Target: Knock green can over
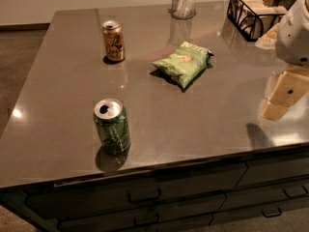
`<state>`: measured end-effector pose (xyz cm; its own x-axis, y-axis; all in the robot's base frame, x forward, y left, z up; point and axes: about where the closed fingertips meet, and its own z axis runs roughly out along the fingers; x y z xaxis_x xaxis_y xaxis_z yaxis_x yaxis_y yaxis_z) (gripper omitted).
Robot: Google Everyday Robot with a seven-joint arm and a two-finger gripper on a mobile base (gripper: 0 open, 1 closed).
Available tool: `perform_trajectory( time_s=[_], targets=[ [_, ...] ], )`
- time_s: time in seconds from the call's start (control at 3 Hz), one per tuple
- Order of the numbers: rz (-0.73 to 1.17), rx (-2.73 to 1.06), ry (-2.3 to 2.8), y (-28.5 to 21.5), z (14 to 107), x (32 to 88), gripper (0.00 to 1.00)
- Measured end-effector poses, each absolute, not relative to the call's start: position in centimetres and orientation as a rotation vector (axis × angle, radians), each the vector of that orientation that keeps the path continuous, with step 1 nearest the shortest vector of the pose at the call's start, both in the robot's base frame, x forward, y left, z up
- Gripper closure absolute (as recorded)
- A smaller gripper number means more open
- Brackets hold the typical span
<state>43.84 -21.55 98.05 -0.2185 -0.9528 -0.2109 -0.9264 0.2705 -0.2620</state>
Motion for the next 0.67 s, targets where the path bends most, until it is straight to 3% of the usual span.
perform_trajectory(
  time_s=[0.67],
  targets=[
    [-0.016,-1.698,2.162,-19.2,97.4,44.4,0.0]
  ],
)
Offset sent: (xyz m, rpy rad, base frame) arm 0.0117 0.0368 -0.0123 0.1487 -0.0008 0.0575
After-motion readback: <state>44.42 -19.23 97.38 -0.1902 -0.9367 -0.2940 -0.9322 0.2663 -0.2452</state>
